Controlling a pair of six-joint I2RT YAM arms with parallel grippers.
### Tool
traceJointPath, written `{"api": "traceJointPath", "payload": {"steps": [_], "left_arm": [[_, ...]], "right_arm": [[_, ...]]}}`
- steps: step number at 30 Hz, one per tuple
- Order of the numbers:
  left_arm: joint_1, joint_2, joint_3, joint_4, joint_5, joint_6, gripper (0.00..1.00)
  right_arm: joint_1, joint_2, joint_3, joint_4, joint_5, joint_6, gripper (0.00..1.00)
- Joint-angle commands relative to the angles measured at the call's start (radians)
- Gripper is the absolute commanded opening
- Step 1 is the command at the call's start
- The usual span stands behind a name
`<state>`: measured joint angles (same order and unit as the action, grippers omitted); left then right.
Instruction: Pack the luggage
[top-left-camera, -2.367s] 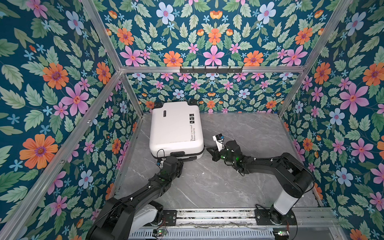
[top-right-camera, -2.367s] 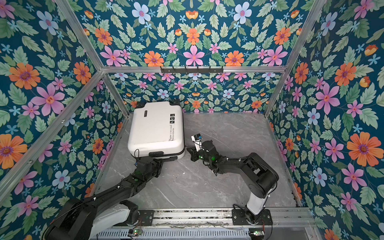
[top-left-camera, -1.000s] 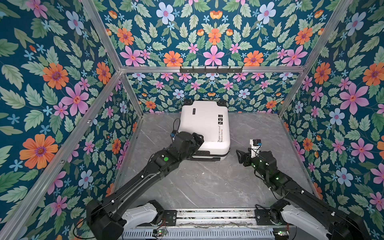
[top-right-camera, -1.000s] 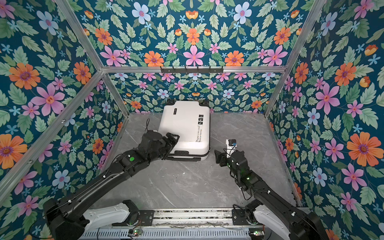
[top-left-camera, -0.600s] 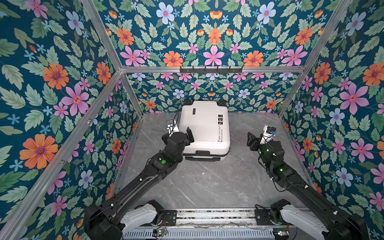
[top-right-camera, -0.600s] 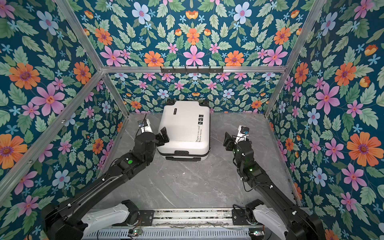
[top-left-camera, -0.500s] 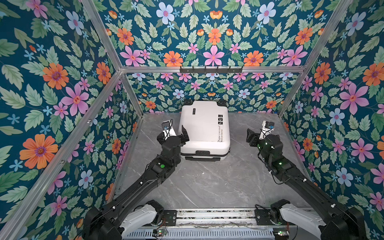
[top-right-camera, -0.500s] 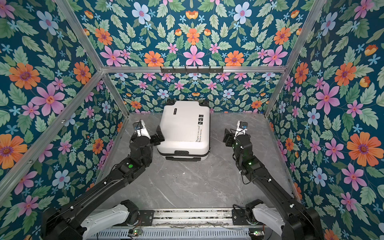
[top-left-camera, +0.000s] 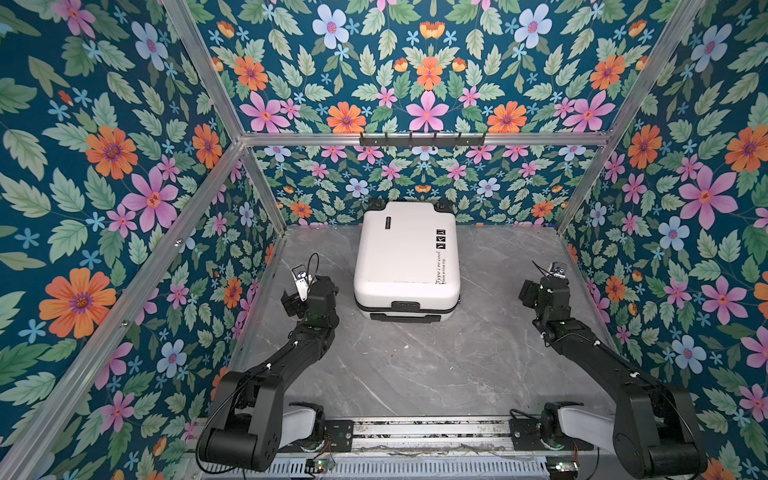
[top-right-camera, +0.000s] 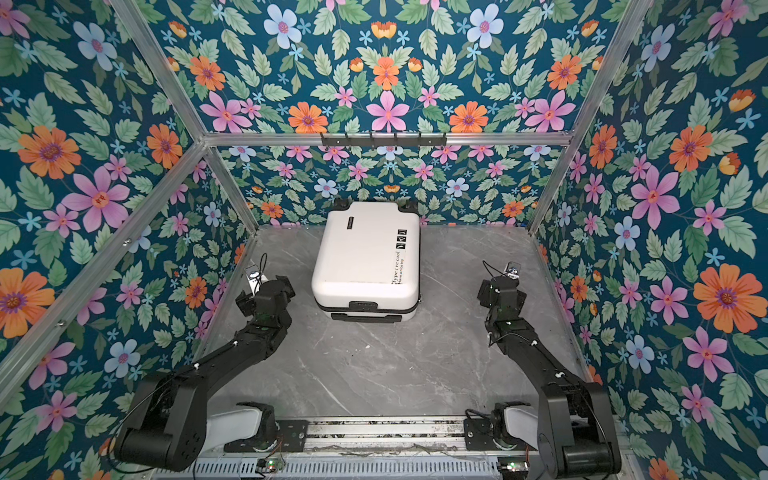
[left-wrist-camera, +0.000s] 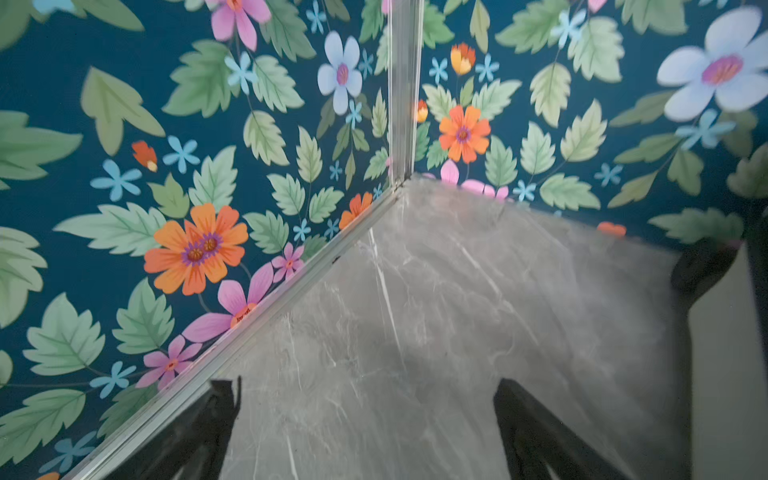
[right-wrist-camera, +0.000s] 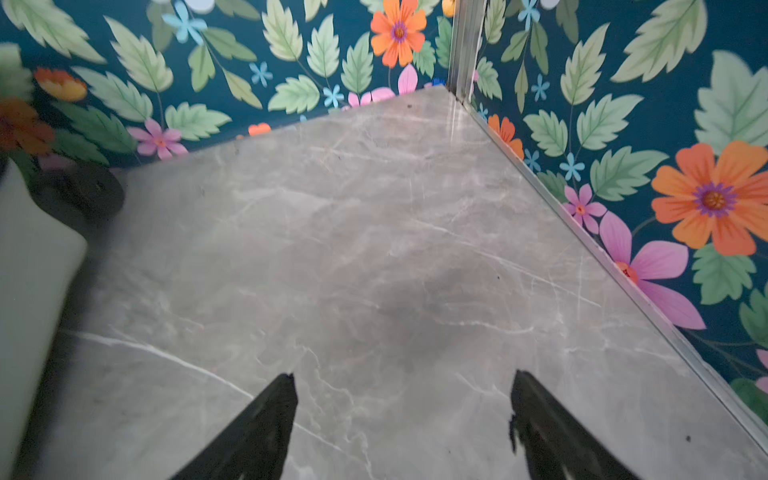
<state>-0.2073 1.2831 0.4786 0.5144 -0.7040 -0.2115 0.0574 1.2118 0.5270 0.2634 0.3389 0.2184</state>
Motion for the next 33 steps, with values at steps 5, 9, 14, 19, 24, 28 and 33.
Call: {"api": "traceJointPath", "payload": {"steps": [5,9,14,19,24,28,33], "left_arm": [[0.018,0.15,-0.116,0.37,0.092,0.086,0.99],[0.03,0.208,-0.102,0.427,0.178,0.169,0.99],[0.095,0.233,-0.2,0.652,0.329,0.209,0.99],[0.124,0.354,-0.248,0.891,0.422,0.231,0.99],[0.157,0.334,-0.205,0.765,0.455,0.186,0.99],[0.161,0.334,-0.212,0.782,0.456,0.189,1.0],[0.16,0.335,-0.212,0.785,0.453,0.194,1.0]], "right_arm": [[-0.002,0.063,-0.087,0.234,-0.035,-0.128,0.85],[-0.011,0.088,-0.203,0.488,-0.12,-0.167,0.86],[-0.014,0.221,-0.278,0.734,-0.165,-0.182,0.87],[-0.02,0.239,-0.242,0.688,-0.142,-0.169,0.89],[-0.037,0.231,-0.227,0.646,-0.16,-0.152,0.99],[-0.039,0.232,-0.229,0.65,-0.163,-0.151,0.99],[-0.039,0.232,-0.229,0.65,-0.163,-0.152,0.99]]}}
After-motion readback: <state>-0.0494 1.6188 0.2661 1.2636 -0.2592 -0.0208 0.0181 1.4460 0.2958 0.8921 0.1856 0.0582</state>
